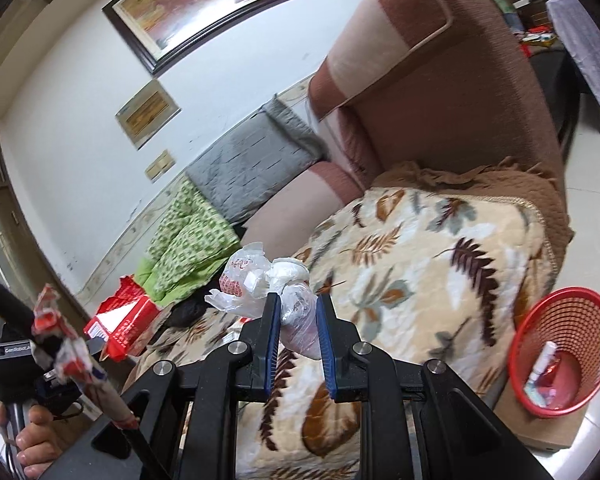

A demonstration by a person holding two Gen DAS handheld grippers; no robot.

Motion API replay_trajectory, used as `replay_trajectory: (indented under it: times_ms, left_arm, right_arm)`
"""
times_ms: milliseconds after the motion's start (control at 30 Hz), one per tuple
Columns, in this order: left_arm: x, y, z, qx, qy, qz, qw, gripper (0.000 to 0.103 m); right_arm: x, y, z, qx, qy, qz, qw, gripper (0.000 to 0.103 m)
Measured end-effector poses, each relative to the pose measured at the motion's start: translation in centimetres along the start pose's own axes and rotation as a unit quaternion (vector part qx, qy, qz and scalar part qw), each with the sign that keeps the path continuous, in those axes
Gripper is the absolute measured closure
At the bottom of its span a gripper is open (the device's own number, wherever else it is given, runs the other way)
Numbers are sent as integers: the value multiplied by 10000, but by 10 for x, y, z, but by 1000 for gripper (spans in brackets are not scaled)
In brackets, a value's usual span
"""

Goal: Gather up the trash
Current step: 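Carry both items over the red wastebasket and open both tools to drop them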

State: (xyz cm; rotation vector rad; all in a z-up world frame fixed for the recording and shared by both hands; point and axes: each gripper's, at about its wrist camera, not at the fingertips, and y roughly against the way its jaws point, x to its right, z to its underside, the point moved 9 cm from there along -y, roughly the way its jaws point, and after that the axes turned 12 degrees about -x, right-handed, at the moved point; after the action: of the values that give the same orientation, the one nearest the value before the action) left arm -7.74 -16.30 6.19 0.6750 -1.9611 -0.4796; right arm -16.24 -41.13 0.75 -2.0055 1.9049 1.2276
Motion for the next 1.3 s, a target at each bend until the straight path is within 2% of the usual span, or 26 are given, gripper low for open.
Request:
replay_trajectory:
  times_ms: [333, 767, 1000, 1300]
  left_arm:
    - [37, -44, 7, -429, -338, 261, 9982, 101]
    - [97, -131, 29, -1185, -894, 457, 9879, 101]
    - [122, -183, 49, -1611, -1164, 394, 9793, 101]
    - [127, -238, 75, -2093, -1322, 200, 9687, 101]
  right_arm:
    - [35, 46, -13, 401, -145, 462, 9980, 83]
    - [105, 99, -18, 765, -668, 1257, 9869, 83]
    - [139, 110, -12, 788, -1049, 1586, 9786, 83]
    - [182, 111, -2, 723, -1530, 1913, 9668, 83]
